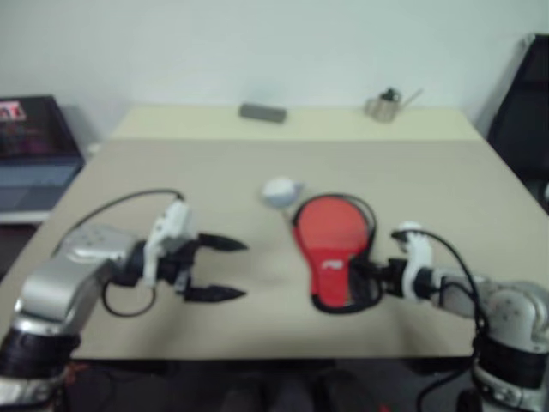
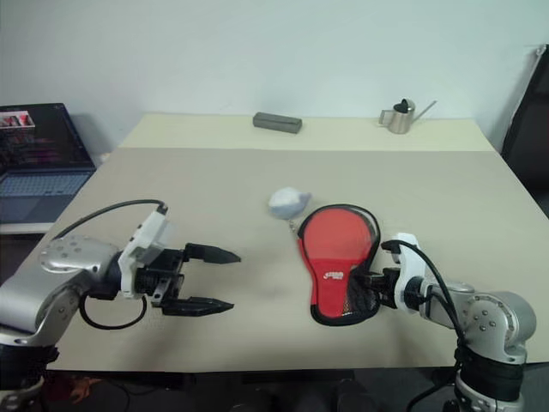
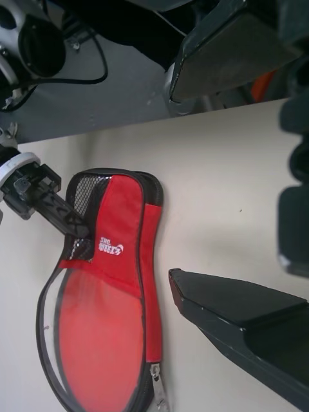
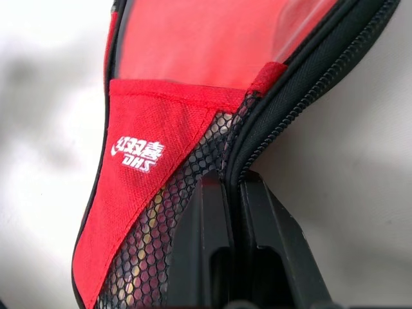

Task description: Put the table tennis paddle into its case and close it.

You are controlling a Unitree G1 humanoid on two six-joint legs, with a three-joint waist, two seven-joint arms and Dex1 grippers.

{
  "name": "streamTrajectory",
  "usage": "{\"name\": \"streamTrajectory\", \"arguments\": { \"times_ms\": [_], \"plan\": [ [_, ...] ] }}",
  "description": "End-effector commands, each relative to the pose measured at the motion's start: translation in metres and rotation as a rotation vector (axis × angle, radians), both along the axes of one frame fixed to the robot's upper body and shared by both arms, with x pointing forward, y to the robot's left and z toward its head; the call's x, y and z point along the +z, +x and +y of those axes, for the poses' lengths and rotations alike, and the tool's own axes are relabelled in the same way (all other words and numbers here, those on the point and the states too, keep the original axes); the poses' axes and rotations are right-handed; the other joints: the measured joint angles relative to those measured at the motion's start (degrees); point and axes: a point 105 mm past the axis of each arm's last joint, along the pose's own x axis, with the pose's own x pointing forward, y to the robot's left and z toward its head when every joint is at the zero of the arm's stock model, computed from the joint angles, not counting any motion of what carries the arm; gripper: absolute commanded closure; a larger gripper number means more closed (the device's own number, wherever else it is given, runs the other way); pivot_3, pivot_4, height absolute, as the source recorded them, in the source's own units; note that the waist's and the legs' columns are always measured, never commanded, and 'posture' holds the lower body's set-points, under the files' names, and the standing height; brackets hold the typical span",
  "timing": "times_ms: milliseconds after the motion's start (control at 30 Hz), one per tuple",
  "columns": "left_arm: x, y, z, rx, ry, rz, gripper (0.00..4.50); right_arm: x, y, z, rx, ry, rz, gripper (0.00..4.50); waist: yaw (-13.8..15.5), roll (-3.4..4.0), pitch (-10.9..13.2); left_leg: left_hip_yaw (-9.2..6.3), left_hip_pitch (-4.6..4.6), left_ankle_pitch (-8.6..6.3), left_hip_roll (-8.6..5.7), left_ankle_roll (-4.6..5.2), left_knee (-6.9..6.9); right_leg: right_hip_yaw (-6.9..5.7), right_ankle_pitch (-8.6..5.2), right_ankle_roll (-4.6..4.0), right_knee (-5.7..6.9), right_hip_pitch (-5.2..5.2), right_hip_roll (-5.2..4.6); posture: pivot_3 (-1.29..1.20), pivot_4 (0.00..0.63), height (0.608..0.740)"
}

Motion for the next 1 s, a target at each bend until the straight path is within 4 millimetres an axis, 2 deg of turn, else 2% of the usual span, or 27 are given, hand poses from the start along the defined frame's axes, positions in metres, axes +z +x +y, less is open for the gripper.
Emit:
{"name": "streamTrajectory", "arguments": {
  "times_ms": [33, 267, 667, 1000],
  "plan": [
    [0.005, -0.008, 0.002, -0.056, 0.024, -0.03, 0.0, 0.005, -0.016, 0.01, 0.099, 0.019, -0.006, 4.48, 0.0, 0.0, 0.0, 0.0, 0.0, 0.0, 0.0, 0.0, -0.01, 0.0, 0.0, 0.0, -0.01, 0.0, 0.0, 0.0, 0.15, 0.74],
    [0.002, -0.016, 0.006, -0.109, 0.046, 0.004, 0.0, 0.0, -0.027, 0.012, 0.122, 0.023, 0.031, 4.48, -0.1, 0.0, 0.0, 0.02, 0.03, -0.01, 0.05, 0.01, -0.02, 0.01, -0.01, -0.02, -0.01, 0.02, 0.05, 0.0, 0.15, 0.74],
    [0.002, -0.013, 0.002, -0.154, 0.035, 0.001, 0.0, -0.005, -0.047, 0.018, 0.143, 0.052, 0.071, 4.48, 0.0, 0.0, 0.0, 0.0, 0.03, -0.01, 0.07, 0.01, -0.03, 0.03, -0.03, -0.03, -0.02, 0.04, 0.06, 0.0, 0.15, 0.74],
    [0.0, -0.008, -0.001, -0.171, 0.035, -0.002, 0.0, -0.002, -0.049, 0.021, 0.088, 0.061, 0.117, 4.48, 0.0, -0.01, 0.0, 0.02, 0.05, -0.01, 0.09, 0.01, -0.01, 0.04, -0.04, -0.04, -0.04, 0.08, 0.08, 0.0, 0.15, 0.74]
  ]
}}
